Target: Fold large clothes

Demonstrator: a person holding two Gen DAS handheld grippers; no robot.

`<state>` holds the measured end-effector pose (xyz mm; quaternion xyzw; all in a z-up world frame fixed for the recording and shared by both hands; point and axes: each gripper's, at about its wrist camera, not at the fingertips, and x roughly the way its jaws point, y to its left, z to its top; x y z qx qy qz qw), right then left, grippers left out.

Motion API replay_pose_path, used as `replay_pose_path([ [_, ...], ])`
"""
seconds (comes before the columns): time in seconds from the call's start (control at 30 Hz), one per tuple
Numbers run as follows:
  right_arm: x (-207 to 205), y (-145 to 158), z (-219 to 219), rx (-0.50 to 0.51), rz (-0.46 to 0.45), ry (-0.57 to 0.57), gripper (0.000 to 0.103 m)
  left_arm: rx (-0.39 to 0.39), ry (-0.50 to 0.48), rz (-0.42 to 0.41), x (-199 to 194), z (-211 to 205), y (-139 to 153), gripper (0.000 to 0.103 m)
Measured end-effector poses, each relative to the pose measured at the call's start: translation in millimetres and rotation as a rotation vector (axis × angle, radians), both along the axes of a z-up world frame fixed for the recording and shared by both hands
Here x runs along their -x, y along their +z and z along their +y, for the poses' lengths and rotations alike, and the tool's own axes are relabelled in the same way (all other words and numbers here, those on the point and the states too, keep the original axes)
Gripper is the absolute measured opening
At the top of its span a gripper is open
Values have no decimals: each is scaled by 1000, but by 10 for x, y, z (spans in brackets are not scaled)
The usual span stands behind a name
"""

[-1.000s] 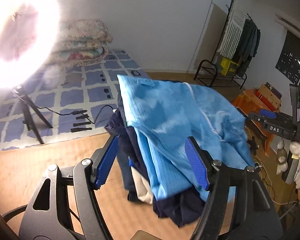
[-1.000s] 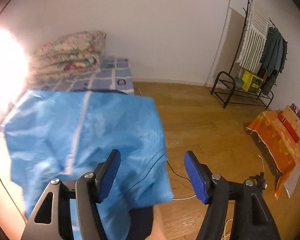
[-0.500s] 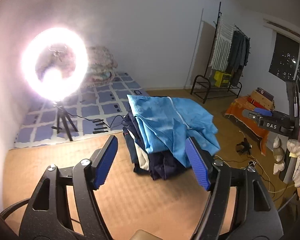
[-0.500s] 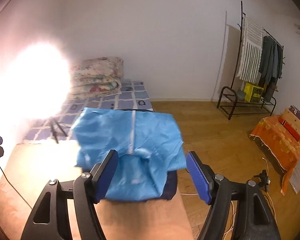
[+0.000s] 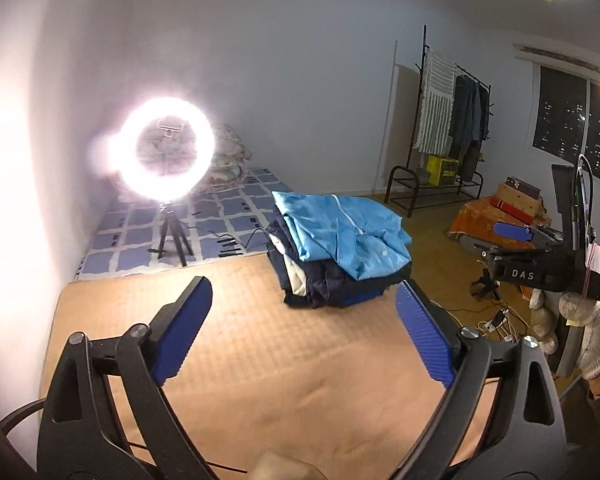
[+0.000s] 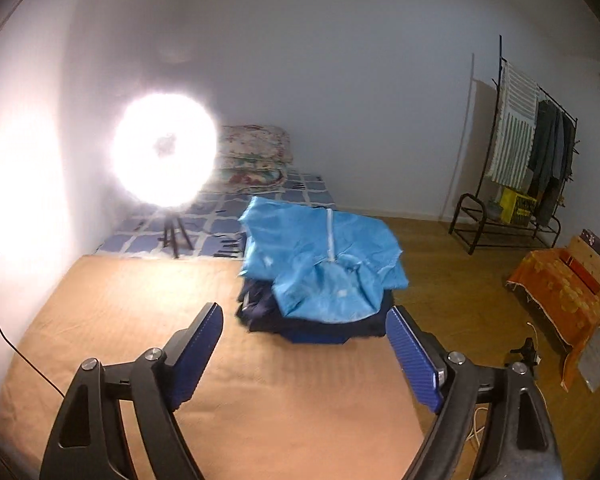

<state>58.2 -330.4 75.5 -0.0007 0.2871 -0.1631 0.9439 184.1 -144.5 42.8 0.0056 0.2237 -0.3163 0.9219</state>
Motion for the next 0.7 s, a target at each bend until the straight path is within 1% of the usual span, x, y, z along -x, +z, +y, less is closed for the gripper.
replay_pose_path([
  [0.07, 115, -40, 132, 1, -7, 5, 90, -14, 18, 1, 141, 84, -57, 101],
  [0.17, 232, -108, 263, -13, -26, 10, 97, -40, 51, -15, 295, 173, -127, 101],
  [0.23, 328, -191, 372, -33, -45, 6, 103, -44, 66, -19, 372, 239, -176, 102],
  [0.3, 375, -257, 442, -36, -51, -2, 103, -45, 73, -19, 419, 290, -232, 102],
  [0.4, 401, -381, 553, -10, -49, -8, 103, -51, 84, -17, 455, 319, -324, 103],
  [0.47, 382, -429, 573, -4, -48, -3, 103, -71, 83, -17, 454, 304, -399, 103],
  [0.57, 410, -516, 613, 12, -54, -12, 103, -112, 81, 16, 406, 283, -550, 103],
  [0.7, 427, -624, 623, 45, -49, -24, 103, -134, 99, 47, 389, 281, -737, 103],
])
